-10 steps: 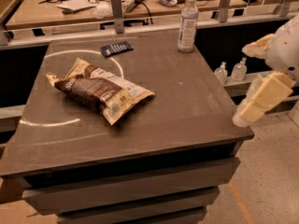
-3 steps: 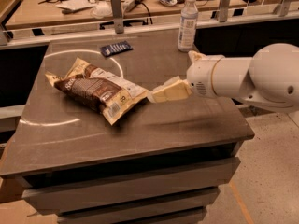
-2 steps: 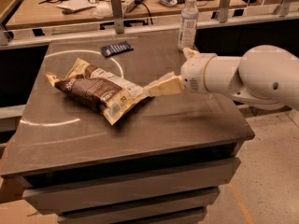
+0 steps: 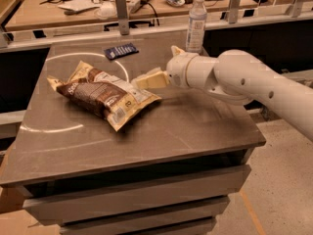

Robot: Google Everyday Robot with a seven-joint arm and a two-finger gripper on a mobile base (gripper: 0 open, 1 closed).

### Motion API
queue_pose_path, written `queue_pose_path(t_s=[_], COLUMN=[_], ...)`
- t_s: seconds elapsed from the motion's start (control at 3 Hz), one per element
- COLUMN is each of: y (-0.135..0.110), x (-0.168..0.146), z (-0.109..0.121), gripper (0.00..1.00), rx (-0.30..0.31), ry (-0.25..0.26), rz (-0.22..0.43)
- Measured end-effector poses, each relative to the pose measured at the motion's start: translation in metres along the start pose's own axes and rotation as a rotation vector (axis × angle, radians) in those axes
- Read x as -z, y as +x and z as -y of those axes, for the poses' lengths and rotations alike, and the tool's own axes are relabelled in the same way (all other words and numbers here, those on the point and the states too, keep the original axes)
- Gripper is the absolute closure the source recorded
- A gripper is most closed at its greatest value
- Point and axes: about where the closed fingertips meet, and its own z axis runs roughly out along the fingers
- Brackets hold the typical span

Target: Move rxbar blueberry near blue plastic bottle

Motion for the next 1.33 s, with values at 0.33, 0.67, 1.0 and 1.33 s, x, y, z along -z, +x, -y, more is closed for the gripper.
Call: queue_pose_path(t_s=[0.33, 0.67, 1.0, 1.33], y=[-0.015, -0.019, -0.016, -0.008], x=[-0.033, -0.06, -0.104, -0.148], z=[0.017, 0.022, 0.029, 0.032], gripper=[0.0, 0.0, 0.0, 0.0], rx=[0.014, 0.002, -0.053, -0.073], ry=[0.017, 0.024, 0.03, 0.013], rz=[0.043, 0.047, 0.048, 0.049])
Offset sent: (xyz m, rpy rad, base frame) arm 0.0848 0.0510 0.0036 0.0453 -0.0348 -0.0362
